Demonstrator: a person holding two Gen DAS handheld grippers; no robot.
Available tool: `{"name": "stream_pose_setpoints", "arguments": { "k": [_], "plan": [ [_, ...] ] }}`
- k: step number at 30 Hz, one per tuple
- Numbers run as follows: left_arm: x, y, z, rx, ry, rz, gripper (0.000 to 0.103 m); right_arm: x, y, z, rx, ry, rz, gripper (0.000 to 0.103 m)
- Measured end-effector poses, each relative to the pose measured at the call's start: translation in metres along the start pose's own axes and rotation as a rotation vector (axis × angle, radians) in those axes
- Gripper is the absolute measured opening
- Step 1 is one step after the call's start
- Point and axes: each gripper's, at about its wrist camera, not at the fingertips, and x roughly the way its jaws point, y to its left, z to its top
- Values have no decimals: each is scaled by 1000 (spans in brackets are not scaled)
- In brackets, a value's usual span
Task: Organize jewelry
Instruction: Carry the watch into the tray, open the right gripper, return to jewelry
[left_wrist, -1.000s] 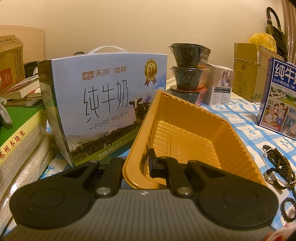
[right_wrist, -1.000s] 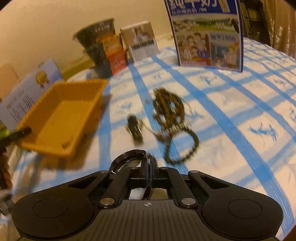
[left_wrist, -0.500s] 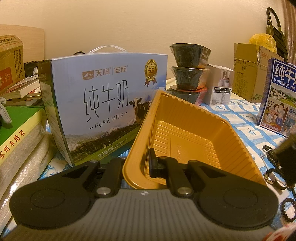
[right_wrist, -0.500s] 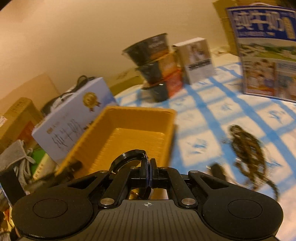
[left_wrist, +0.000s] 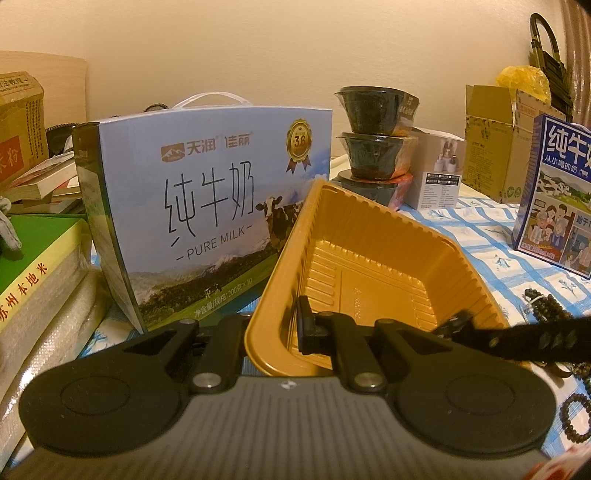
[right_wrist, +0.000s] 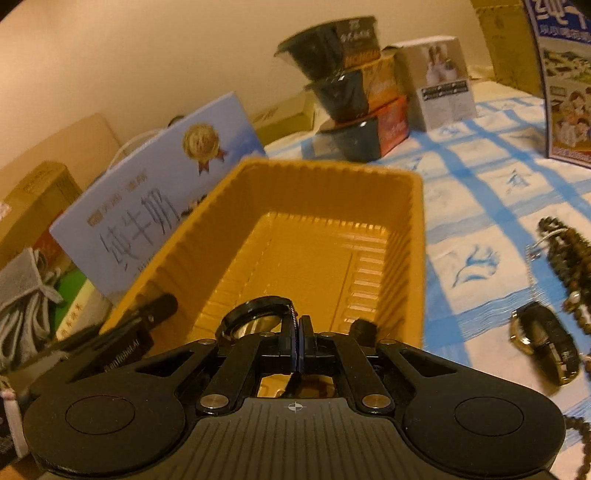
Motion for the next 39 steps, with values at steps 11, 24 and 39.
{"name": "stream_pose_setpoints", "arguments": {
  "k": [11,24,39],
  "plan": [
    [1,1,-1,2,12,4,9,-9,-4,-4,16,-8,85,38],
    [3,2,-1,1,12,7,10,-69,-31,0,66,-106,-1,41],
    [3,1,1,10,12,9,10,-100,-87,-18,131,-128,-151,45]
  ]
}}
